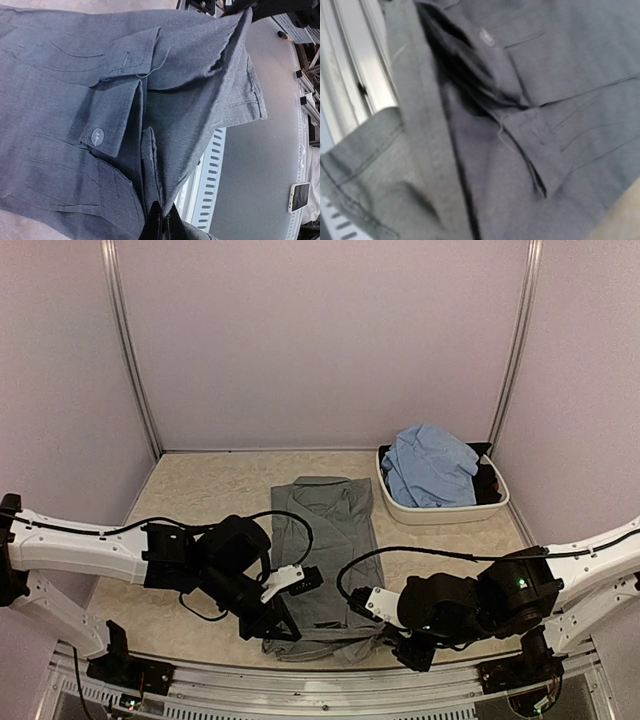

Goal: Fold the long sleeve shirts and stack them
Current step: Pick up the rectangle-folded shirt from the center of the board, then fold the rectangle-folded shirt at the center of the board.

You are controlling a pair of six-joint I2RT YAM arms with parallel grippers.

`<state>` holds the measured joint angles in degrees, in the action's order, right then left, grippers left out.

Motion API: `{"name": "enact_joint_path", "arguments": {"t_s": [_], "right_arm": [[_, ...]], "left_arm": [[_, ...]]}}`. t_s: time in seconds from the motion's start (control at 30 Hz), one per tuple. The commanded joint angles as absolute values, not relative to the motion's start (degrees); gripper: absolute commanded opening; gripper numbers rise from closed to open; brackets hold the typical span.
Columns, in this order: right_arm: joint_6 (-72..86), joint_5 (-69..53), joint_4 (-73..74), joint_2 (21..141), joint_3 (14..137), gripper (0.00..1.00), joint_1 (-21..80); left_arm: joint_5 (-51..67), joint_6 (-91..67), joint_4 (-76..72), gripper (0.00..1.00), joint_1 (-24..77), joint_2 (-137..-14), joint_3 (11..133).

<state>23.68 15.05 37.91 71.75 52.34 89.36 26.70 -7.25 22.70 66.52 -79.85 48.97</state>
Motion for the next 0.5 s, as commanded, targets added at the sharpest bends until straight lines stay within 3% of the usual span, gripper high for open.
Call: {"name": "enact_joint_path", "arguments": {"t_s": [0.0,0.47], "right_arm": [[27.5,18.7,42.1,67.3,55.7,0.00,88.4],[10.2,11.6,36.5,78.4,62.7,0.00,57.9]], "left_arm": [[25.9,-8.0,22.7,0.00,62.0,-76.7,52.0],[28.5,2.3,34.2,0.00,42.6,-94.2,69.1]]}}
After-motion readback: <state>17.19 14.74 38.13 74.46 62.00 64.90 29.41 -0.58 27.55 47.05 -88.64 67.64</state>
